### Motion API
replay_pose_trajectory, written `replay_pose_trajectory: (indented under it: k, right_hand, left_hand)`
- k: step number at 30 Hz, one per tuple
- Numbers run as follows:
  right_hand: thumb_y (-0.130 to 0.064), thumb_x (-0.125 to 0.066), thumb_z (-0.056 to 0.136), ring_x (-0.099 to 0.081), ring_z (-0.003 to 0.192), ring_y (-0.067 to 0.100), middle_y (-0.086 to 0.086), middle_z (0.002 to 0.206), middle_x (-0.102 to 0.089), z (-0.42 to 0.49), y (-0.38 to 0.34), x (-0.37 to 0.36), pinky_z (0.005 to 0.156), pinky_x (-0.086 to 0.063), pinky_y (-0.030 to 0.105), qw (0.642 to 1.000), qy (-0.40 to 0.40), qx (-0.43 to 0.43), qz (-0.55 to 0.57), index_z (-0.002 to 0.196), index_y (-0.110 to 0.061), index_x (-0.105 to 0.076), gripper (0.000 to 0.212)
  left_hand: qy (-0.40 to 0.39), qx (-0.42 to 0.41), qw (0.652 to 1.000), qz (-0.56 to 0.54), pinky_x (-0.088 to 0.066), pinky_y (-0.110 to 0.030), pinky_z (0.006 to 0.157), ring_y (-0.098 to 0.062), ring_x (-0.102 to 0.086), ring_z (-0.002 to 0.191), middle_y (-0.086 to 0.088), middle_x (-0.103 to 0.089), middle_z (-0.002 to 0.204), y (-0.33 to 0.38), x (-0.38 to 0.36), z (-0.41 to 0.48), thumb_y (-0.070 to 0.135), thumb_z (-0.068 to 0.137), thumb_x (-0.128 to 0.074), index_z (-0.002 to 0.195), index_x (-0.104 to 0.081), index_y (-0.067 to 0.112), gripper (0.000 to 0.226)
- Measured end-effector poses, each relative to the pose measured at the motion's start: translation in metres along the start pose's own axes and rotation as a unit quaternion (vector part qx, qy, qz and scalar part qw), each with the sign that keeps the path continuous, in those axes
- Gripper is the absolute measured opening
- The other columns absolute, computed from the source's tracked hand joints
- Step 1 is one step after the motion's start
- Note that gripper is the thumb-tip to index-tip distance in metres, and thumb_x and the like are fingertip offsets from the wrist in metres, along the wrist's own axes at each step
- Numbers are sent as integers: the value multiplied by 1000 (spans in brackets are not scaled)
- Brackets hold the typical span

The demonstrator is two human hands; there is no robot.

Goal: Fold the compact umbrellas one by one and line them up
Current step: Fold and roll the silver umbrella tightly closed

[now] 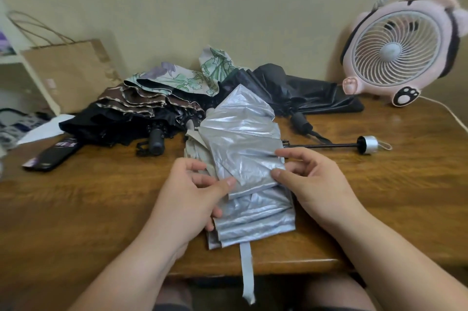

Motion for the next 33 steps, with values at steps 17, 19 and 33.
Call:
replay_pose_trajectory:
  k: [17,19,33]
  right_hand:
    - [-21,-87,79,-60,58,10,6,67,-67,-1,0,-1,61,-50,24,998,12,23,-51,109,-25,-65,38]
    - [-19,-81,85,-63,63,16,15,77,-71,-5,-3,-1,63,-53,25,999,-3,18,-36,110,-22,-66,29]
    - [-1,-81,82,-53,63,17,7,73,-57,-3,-3,3,63,-49,21,999,2,24,28,113,-12,-62,37]
  left_hand:
    - [-67,-89,994,0,-47,-30,55,-16,-59,58,-6,-65,69,-8,-2,-7,0,91,-72,111,-66,19,28]
    - [-63,-120,990,25,-51,-32,62,-17,-61,65,-7,-69,76,-7,-1,-11,5,89,-75,100,-73,29,27]
    - [-80,-149,984,-45,-57,-35,80,-20,-70,85,-3,-73,84,-2,4,-1,-7,75,-81,92,-74,23,35]
Point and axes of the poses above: each hand's wrist, its own z-axis towards the middle knuckle, its own x-axis out of the back of the hand, y = z × x, the point moved 7 cm from there along z, towards the middle knuckle
